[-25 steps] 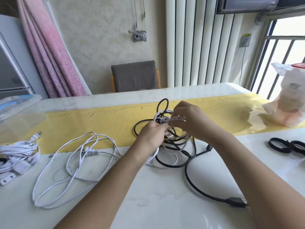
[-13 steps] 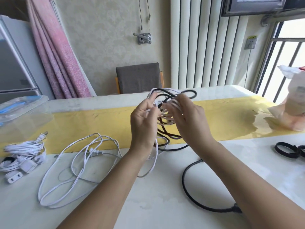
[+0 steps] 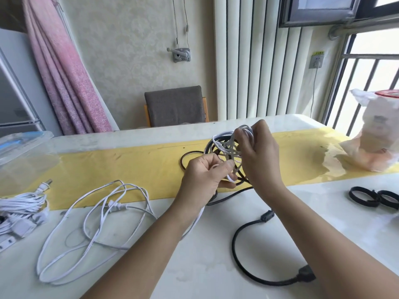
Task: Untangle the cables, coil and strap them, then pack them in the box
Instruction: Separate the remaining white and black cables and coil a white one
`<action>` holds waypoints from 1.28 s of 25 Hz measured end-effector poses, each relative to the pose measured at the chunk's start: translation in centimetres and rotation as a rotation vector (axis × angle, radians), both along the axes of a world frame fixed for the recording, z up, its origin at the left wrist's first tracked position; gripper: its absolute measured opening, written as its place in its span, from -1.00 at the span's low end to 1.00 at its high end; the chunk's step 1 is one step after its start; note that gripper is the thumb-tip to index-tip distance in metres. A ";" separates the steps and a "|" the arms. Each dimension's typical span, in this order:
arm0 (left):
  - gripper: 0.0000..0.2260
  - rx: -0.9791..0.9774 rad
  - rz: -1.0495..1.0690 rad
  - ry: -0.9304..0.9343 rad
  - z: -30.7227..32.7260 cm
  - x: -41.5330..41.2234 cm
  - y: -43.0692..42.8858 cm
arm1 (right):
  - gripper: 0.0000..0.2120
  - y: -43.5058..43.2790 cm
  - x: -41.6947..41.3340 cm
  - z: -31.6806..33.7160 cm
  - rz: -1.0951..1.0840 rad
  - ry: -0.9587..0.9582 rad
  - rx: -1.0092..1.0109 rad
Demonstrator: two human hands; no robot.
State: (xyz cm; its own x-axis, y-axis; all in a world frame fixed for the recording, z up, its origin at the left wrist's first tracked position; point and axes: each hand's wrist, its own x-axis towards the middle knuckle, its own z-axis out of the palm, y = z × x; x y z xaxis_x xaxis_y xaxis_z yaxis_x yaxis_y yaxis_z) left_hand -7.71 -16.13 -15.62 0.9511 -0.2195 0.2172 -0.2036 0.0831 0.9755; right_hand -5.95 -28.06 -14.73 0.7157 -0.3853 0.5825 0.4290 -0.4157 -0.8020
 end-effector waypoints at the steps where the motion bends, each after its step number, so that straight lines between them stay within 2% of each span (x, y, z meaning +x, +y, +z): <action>1: -0.81 0.002 0.032 0.020 0.0 0.2 0.0 | -0.72 0.4 -0.1 -0.1 0.033 -0.021 0.008; 2: -0.85 -0.018 0.058 0.050 0.1 0.2 -0.1 | -0.75 0.8 -0.3 -0.2 0.070 -0.046 0.014; 5: -0.75 -0.120 0.064 0.139 -0.1 0.2 0.0 | -0.80 2.0 -1.1 -0.4 0.152 -0.109 -0.015; 8: -0.83 -0.071 0.109 0.085 0.0 0.5 0.5 | -0.82 1.9 -1.2 -0.2 0.298 -0.111 0.056; 11: -0.86 -0.124 0.136 0.035 0.1 1.0 0.9 | -0.85 1.4 -0.9 -0.1 0.487 -0.084 0.150; 13: -0.87 -0.173 0.171 -0.019 0.1 1.3 1.1 | -0.86 1.4 -0.9 0.0 0.571 -0.066 0.140; 18: -0.79 -0.498 0.083 0.012 1.2 2.0 2.6 | -0.85 0.5 -0.8 0.8 0.597 -0.017 0.134; 20: -0.79 -0.527 0.047 0.037 2.0 1.8 2.6 | -0.86 0.0 -0.8 1.0 0.553 -0.036 0.058; 22: -0.75 -0.482 0.038 0.092 2.7 1.6 2.8 | -0.86 -0.3 -0.6 0.5 0.348 -0.082 -0.237; 24: -0.68 -0.339 0.059 0.191 3.4 1.6 3.4 | -0.73 -0.4 -0.4 0.0 0.149 -0.174 -0.453; 26: -0.65 -0.124 0.015 0.258 3.8 1.4 4.2 | -0.51 -0.5 -0.4 0.2 0.095 -0.263 -0.532; 28: -0.63 0.049 -0.075 0.228 3.5 1.3 4.9 | -0.34 -0.6 -0.2 0.4 0.090 -0.281 -0.723; 29: -0.66 0.105 -0.128 0.185 3.3 1.2 5.2 | -0.34 -0.5 -0.3 0.5 0.145 -0.243 -0.760; 30: -0.73 0.153 -0.199 0.144 3.3 1.2 5.5 | -0.41 -0.3 -0.6 0.5 0.219 -0.168 -0.712; 32: -0.87 0.269 -0.325 0.077 3.2 1.1 6.0 | -0.64 0.0 -1.2 0.8 0.365 0.061 -0.420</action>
